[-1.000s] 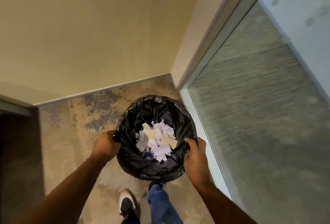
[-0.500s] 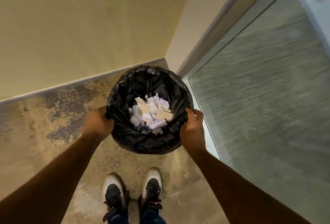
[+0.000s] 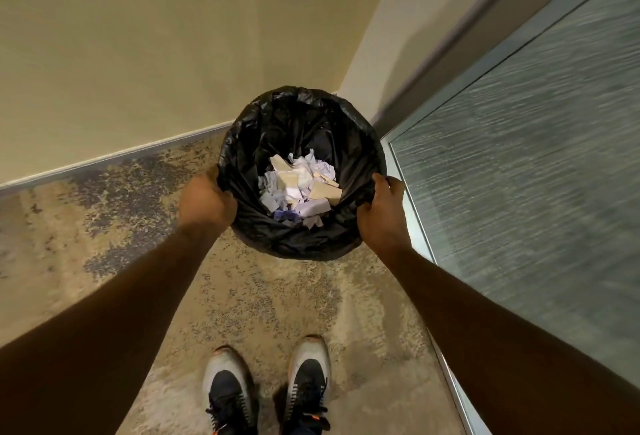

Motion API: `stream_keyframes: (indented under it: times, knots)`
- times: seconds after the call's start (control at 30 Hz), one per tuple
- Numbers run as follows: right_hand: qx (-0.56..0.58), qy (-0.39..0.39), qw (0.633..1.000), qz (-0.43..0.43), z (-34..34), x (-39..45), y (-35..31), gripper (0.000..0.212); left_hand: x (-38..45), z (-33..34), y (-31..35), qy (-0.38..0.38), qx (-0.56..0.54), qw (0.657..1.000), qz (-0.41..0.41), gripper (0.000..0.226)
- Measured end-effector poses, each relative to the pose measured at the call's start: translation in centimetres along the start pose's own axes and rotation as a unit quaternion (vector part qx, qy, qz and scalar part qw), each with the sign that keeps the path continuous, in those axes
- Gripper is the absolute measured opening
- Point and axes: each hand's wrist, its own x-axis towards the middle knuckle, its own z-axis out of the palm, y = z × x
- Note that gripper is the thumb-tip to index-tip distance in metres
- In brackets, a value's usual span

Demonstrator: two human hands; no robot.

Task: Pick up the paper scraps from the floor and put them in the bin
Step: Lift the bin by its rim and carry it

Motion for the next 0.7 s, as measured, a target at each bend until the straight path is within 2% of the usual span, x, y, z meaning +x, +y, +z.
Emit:
stream_keyframes:
  times: [0.27, 0.43, 0.57, 0.7]
  knots:
    - [-0.026, -0.037, 0.999, 0.018, -0.1, 0.5, 0.5, 0.056, 0.6, 0.7, -0.3, -0.027, -0.024, 0.999, -0.022, 0.041]
    - [-0.083, -0.082, 0.993, 0.008, -0.3, 0.5, 1.1, 0.060, -0.1, 0.7, 0.0, -0.043, -0.013, 0.999, 0.001, 0.040]
    - [-0.151, -0.088, 0.984, -0.025, -1.3, 0.0, 0.1, 0.066, -1.6, -0.1, 1.0, -0.030, 0.036, 0.997, 0.055, 0.051]
    - [-0.226, -0.035, 0.965, -0.130, -4.5, -1.3, -3.8, 0.067, -3.4, -2.6, 4.2, 0.029, 0.077, 0.985, 0.154, 0.054]
